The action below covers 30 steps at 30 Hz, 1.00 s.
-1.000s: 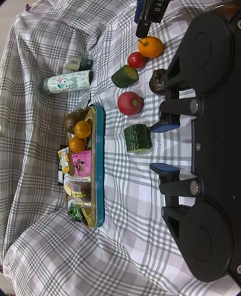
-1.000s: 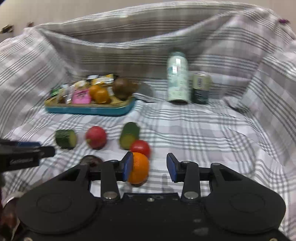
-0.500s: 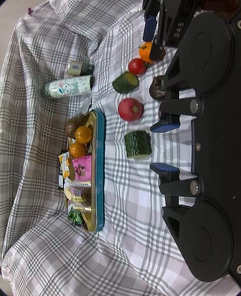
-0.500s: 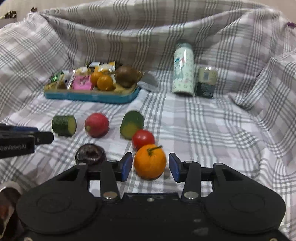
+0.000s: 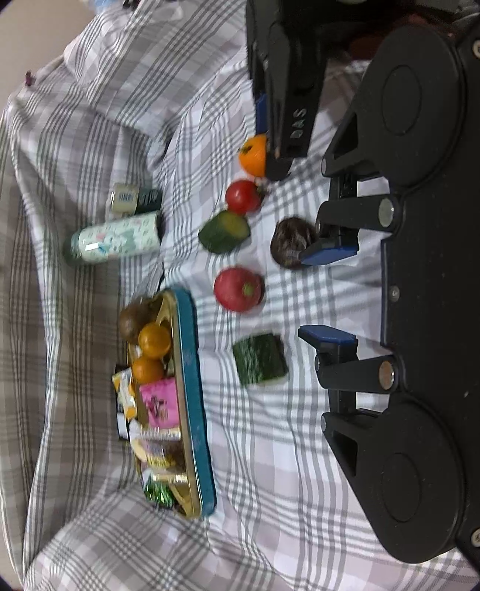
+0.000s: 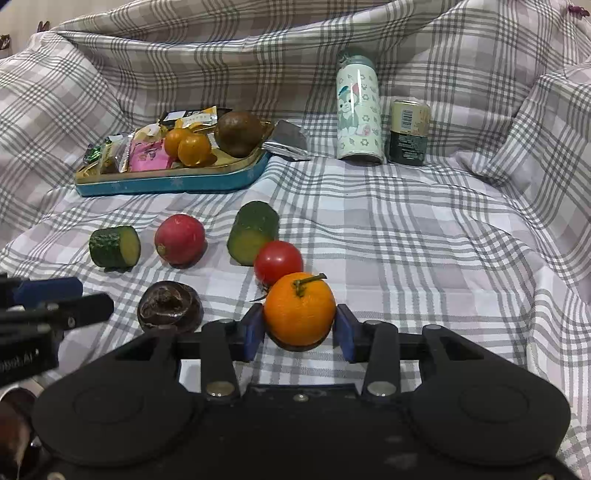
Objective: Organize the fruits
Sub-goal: 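Close the right gripper on the orange while the left grasps the dark plum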
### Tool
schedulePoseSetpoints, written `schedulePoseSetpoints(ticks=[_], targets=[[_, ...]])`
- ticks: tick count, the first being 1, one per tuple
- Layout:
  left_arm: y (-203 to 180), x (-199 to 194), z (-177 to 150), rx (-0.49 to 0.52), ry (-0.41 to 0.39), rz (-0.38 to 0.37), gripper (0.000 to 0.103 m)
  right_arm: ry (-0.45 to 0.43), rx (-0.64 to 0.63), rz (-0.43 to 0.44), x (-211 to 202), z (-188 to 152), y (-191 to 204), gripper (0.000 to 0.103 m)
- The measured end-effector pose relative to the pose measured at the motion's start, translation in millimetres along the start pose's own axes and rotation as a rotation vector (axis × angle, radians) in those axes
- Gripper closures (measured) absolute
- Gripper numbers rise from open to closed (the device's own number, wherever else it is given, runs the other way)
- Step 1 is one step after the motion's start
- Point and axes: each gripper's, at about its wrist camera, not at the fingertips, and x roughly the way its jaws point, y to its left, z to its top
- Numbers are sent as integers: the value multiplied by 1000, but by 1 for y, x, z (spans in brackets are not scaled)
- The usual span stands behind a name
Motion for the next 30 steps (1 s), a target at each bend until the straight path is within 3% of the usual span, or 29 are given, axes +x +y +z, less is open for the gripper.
schedulePoseSetpoints(ticks=[10,30], targets=[[-28,10,5,116,46,-2,58,-1,36,-25,-4,4,-10,61],[-41,37,17,119,63,23,50,16,60,-31,-5,8,-15,61]])
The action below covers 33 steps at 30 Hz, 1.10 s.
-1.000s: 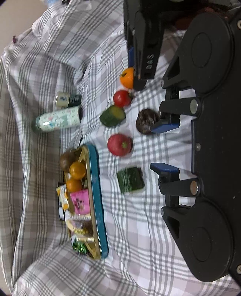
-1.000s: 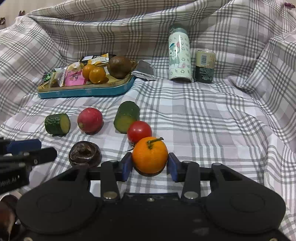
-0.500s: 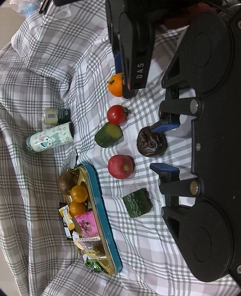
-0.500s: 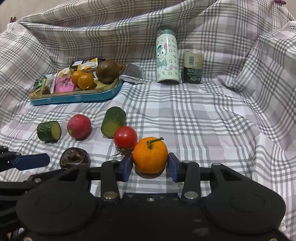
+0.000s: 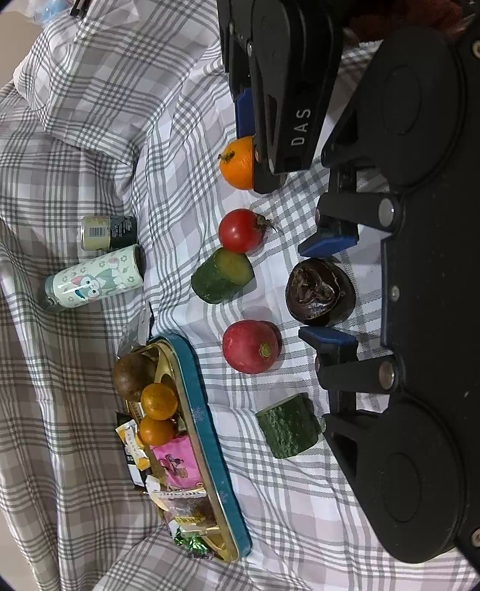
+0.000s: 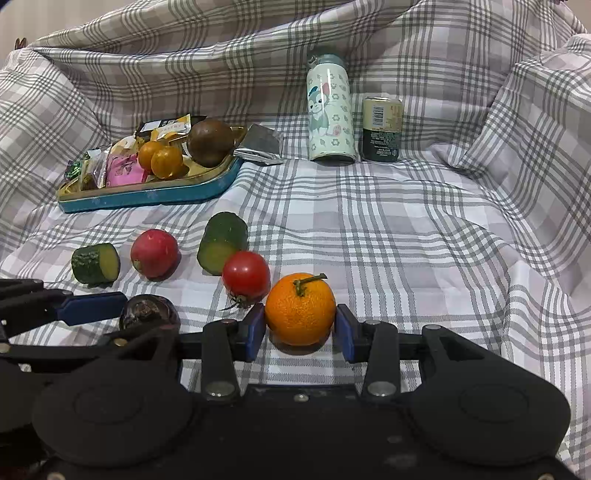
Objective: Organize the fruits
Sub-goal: 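Close the right gripper on the orange while the left grasps the dark plum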
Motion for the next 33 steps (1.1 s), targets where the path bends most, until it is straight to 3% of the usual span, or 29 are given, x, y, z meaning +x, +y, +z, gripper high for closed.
schedulePoseSetpoints(ticks=[24,33], targets=[[-2,6,-1,-12,11,74,53,5,-5,-10,1,0,0,61],[13,-32,-16,-82,-34,95,54,-27,-20,5,-5,-2,0,61]])
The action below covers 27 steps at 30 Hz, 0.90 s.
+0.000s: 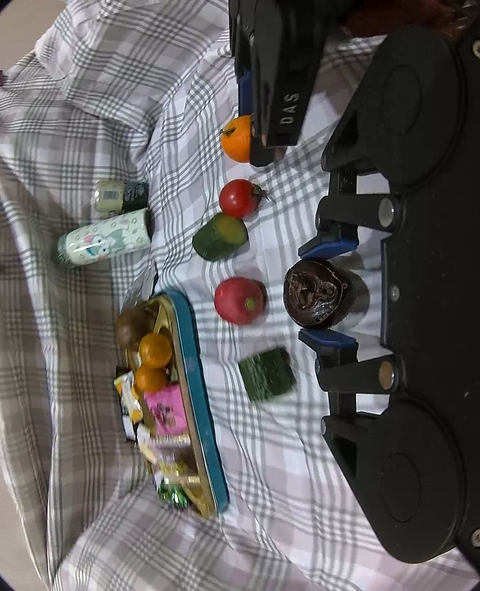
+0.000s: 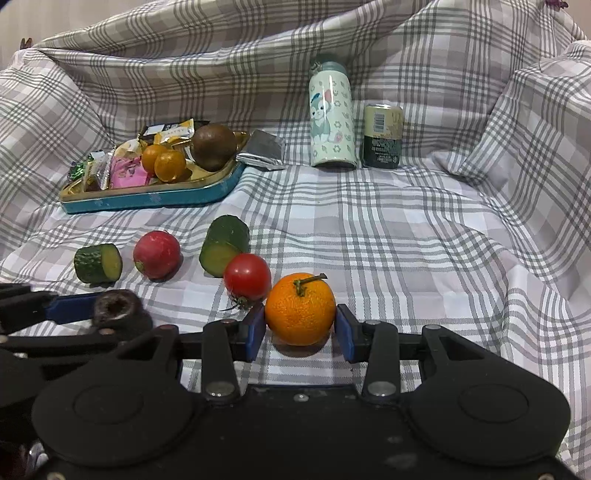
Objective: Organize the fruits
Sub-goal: 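Close the right gripper on the orange while the left grasps the dark plum, then carry the orange and plum into the steel tray and release both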
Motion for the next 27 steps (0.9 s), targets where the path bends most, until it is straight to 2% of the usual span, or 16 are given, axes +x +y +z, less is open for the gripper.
schedulePoseSetpoints(ticks=[13,20,24,27], targets=[[22,-61,-34,-91,-57,15,54,-65,-50,28,-19,-9,5,61],[37,-75,-51,-171,-36,35,54,-93,-58,39,-37,-11,7,61],[39,-83,-57,-197,-40,32,54,-87,-40,51,-56,-22,7,61],[36,-90,-62,-198,-43,24,54,-103,-72,43,-72,-34,12,61]])
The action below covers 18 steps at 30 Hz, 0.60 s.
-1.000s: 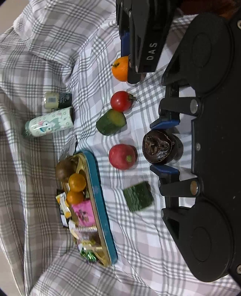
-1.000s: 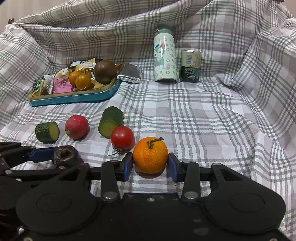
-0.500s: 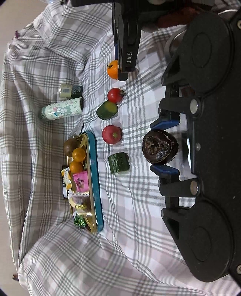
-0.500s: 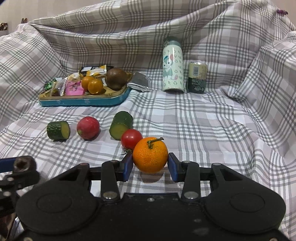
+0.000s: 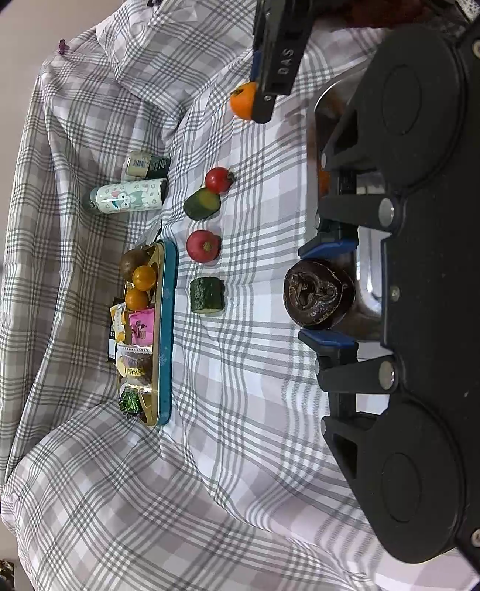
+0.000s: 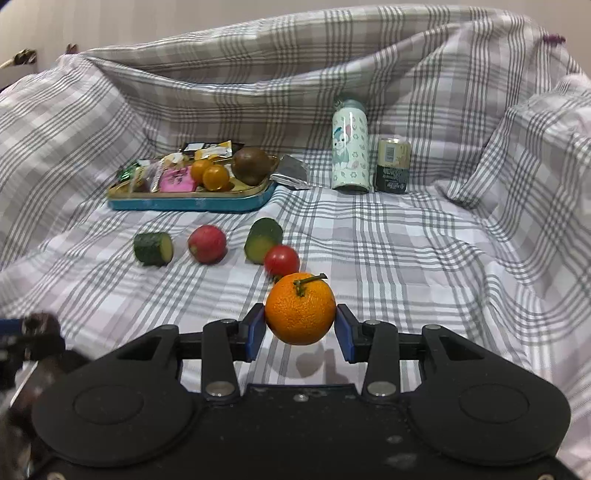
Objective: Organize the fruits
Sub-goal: 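Carry the orange and plum into the steel tray and release both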
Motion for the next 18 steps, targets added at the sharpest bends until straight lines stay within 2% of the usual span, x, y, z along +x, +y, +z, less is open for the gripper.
schedulePoseSetpoints(ticks=[18], targets=[[-5,-39,-36,-32,20,-42,54,0,41,37,-80,-50,-1,61]])
